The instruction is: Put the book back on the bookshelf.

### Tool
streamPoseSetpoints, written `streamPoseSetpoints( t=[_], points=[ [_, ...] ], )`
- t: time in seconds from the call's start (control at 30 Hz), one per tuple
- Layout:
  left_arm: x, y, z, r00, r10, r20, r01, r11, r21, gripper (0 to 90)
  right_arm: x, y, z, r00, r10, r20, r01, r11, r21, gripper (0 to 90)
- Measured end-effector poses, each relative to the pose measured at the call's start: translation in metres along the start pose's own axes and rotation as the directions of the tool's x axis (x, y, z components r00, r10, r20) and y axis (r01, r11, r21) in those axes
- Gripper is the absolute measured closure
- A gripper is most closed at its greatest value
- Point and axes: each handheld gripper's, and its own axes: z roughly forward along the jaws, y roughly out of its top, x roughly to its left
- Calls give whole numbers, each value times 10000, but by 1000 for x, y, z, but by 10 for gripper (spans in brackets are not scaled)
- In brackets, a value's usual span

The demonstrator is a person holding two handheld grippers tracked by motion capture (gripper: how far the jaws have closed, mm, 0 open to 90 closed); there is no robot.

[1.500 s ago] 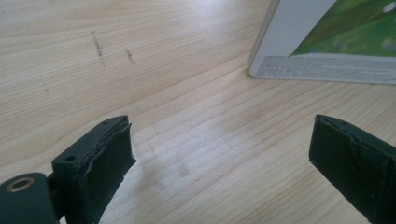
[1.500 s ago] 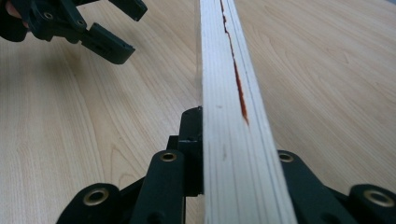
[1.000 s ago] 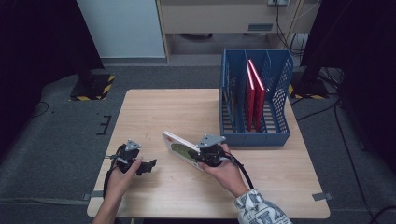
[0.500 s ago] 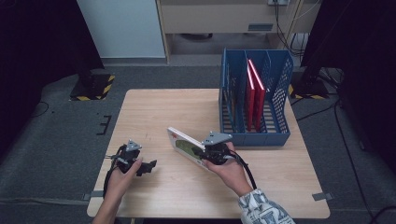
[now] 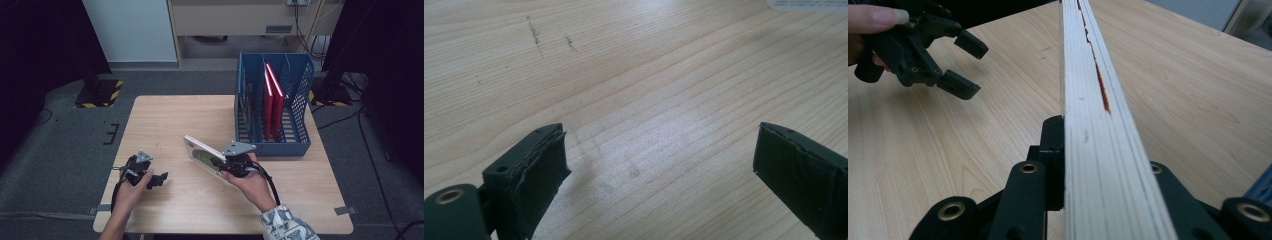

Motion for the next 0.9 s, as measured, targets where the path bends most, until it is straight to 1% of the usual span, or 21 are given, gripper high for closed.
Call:
streamPoseSetpoints(
  t=[0.13,0.17,0.23,0.43,0.6,0.7,0.8,0.9],
  points=[
    [-1,0,1,10000,17,-4,-17,10000,-12,65,-2,-4,-11,9999,102,46,-102,9999,-67,755],
    [-1,0,1,10000,77,1,-77,10000,49,65,-3,-6,-14,9999,153,64,-152,9999,-52,755],
    [-2,0,2,10000,59,9,-59,10000,51,65,-4,-9,-19,9998,172,104,-172,9999,2,755],
    [-3,-1,3,9996,270,0,-270,9995,157,60,-6,-19,-29,9995,207,229,-210,9997,117,755],
    [-4,-1,4,9995,322,-40,-321,9994,156,57,-12,-22,-42,9987,343,388,-342,9994,-14,755],
    [-4,-2,5,9988,462,-142,-458,9986,248,53,-14,-25,-52,9980,398,493,-393,9992,-110,755],
    [-4,-2,5,9985,527,-157,-523,9983,272,51,-16,-30,-61,9970,512,582,-505,9986,-142,755],
    [-3,-2,8,9984,544,-147,-540,9982,276,50,-18,-37,-65,9957,613,691,-607,9981,-104,755]
  ],
)
